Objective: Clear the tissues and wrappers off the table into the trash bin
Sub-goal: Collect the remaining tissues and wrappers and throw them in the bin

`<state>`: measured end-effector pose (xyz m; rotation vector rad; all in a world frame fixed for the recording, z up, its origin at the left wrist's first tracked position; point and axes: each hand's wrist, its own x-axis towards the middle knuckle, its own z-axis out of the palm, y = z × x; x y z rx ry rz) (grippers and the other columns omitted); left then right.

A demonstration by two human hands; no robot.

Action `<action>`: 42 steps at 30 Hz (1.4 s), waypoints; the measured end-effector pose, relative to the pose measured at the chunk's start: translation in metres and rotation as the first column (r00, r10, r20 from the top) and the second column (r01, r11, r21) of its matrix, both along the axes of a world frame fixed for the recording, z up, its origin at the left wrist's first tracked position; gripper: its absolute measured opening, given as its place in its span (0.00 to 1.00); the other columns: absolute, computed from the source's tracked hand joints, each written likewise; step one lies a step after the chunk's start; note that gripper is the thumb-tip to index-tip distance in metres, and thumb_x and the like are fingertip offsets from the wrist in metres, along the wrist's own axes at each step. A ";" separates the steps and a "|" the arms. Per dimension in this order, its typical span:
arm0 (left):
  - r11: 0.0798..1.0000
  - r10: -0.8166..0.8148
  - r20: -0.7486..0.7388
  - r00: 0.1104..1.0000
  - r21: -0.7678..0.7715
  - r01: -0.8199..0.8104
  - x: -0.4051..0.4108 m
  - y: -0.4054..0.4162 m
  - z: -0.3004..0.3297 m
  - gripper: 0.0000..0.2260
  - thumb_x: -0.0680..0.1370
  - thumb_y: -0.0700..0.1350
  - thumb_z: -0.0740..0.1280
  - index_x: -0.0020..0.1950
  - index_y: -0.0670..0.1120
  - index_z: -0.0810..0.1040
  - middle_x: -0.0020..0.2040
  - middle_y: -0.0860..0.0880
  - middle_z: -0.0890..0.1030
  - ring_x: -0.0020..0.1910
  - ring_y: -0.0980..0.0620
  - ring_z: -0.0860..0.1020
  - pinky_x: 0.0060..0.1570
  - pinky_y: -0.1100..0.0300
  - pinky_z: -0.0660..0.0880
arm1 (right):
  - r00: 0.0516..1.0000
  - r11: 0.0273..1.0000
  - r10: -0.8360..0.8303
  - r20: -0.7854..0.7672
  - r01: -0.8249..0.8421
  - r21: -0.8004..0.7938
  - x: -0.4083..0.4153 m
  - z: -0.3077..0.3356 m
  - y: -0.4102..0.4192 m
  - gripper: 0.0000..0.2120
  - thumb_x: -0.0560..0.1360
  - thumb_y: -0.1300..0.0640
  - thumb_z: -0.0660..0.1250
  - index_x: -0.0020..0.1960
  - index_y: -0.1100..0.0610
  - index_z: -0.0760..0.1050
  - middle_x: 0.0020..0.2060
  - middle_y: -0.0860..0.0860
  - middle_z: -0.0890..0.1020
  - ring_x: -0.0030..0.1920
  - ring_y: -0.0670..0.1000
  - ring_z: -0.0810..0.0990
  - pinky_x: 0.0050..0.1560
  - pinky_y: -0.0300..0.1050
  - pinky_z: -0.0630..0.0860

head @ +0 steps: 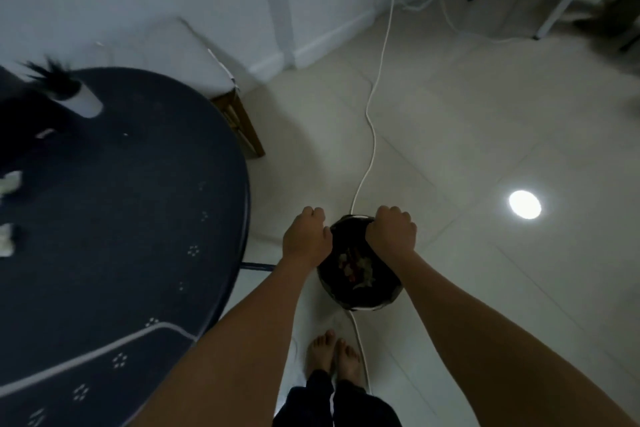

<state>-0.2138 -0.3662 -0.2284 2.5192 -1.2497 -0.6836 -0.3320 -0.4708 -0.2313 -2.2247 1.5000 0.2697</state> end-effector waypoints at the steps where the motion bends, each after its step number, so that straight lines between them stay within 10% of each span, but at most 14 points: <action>1: 0.999 0.021 0.035 0.999 -0.028 -0.020 0.005 0.003 0.016 0.12 0.78 0.45 0.59 0.58 0.40 0.72 0.58 0.41 0.74 0.53 0.42 0.75 0.48 0.51 0.75 | 0.999 0.999 0.028 0.014 -0.028 -0.020 0.007 0.015 0.001 0.12 0.77 0.58 0.59 0.57 0.62 0.73 0.54 0.58 0.78 0.56 0.59 0.75 0.57 0.52 0.72; 22: 0.797 0.603 0.206 0.771 -0.200 -0.570 0.170 0.218 0.140 0.09 0.78 0.45 0.60 0.55 0.43 0.70 0.56 0.43 0.73 0.49 0.43 0.76 0.39 0.54 0.70 | 0.721 0.748 0.662 0.206 -0.617 -0.244 0.249 0.149 0.150 0.14 0.74 0.58 0.63 0.59 0.60 0.74 0.59 0.59 0.74 0.58 0.60 0.73 0.57 0.53 0.73; 30: 0.644 0.764 0.226 0.605 -0.206 -0.736 0.240 0.356 0.135 0.16 0.74 0.42 0.63 0.61 0.42 0.71 0.61 0.41 0.72 0.60 0.42 0.69 0.58 0.50 0.71 | 0.589 0.636 0.768 0.251 -0.747 -0.195 0.347 0.139 0.271 0.16 0.76 0.56 0.64 0.62 0.59 0.73 0.61 0.58 0.72 0.61 0.58 0.71 0.59 0.52 0.75; 36: 0.694 0.686 0.270 0.675 0.032 -0.719 0.266 0.417 0.117 0.30 0.70 0.44 0.66 0.71 0.48 0.62 0.69 0.44 0.67 0.66 0.38 0.64 0.66 0.49 0.67 | 0.445 0.505 0.847 0.293 -0.844 -0.179 0.392 0.122 0.322 0.24 0.76 0.53 0.64 0.71 0.51 0.67 0.64 0.56 0.71 0.64 0.57 0.69 0.61 0.51 0.73; 42: 0.734 0.640 0.278 0.716 0.053 -0.677 0.274 0.443 0.096 0.25 0.73 0.44 0.62 0.70 0.50 0.67 0.68 0.47 0.71 0.71 0.42 0.62 0.70 0.48 0.64 | 0.365 0.395 0.909 0.200 -0.909 -0.135 0.420 0.108 0.350 0.24 0.76 0.56 0.64 0.71 0.43 0.68 0.66 0.52 0.70 0.64 0.57 0.68 0.65 0.50 0.71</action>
